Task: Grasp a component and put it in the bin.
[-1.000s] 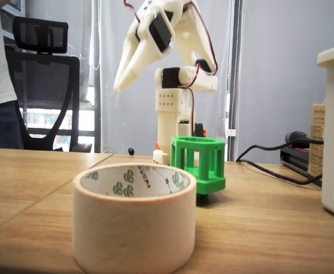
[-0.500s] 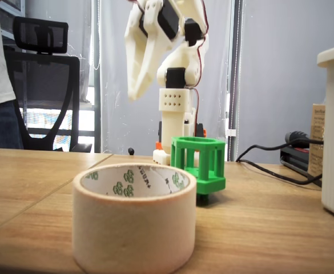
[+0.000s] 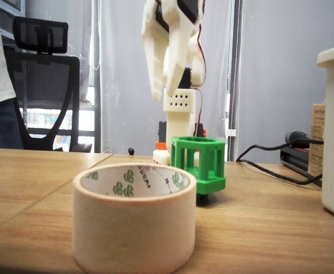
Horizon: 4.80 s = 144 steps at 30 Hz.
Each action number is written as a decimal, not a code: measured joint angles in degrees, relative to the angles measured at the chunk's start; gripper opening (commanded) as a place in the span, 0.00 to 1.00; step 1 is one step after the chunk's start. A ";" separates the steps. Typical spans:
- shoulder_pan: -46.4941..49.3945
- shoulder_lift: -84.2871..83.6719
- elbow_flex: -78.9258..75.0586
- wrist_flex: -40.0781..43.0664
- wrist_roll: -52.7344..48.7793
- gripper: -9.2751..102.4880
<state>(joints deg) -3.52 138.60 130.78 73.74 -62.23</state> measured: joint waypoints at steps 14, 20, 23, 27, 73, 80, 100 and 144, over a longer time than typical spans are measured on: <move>-3.69 -0.62 4.22 11.43 0.09 0.22; -8.00 -0.62 4.22 14.15 0.09 0.22; -8.35 -0.62 4.22 14.41 0.09 0.22; -8.79 -0.62 4.22 14.41 0.09 0.22; -4.66 9.05 12.30 -0.53 -0.97 0.22; -3.87 9.05 10.11 -0.53 -0.97 0.22; -3.96 11.78 15.64 4.13 -0.97 0.22; -4.13 -0.18 17.67 -12.74 -0.97 0.09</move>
<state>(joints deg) -7.65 138.43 148.45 61.00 -63.19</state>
